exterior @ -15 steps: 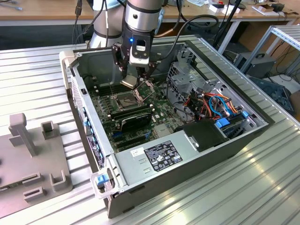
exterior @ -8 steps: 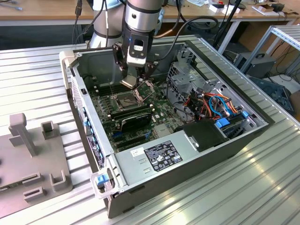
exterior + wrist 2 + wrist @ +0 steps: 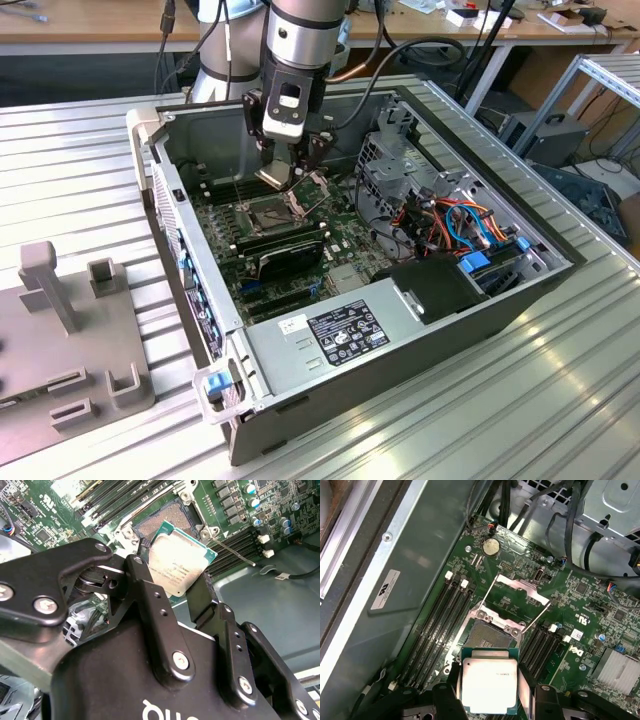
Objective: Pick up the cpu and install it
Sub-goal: 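Place the cpu into insertion slot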
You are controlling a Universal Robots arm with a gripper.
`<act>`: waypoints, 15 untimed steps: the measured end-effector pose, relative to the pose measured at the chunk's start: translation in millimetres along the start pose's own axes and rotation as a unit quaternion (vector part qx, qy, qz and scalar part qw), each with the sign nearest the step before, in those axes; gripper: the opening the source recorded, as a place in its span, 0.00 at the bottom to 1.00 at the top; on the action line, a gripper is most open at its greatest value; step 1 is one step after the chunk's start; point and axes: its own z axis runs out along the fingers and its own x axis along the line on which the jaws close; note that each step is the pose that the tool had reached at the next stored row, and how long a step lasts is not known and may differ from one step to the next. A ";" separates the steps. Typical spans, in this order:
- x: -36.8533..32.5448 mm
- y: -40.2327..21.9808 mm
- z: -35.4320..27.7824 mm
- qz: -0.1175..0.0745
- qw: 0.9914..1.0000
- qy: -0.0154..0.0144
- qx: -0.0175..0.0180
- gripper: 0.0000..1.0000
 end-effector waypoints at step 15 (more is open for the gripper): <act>0.0 0.0 0.0 0.004 1.000 0.000 0.000 0.54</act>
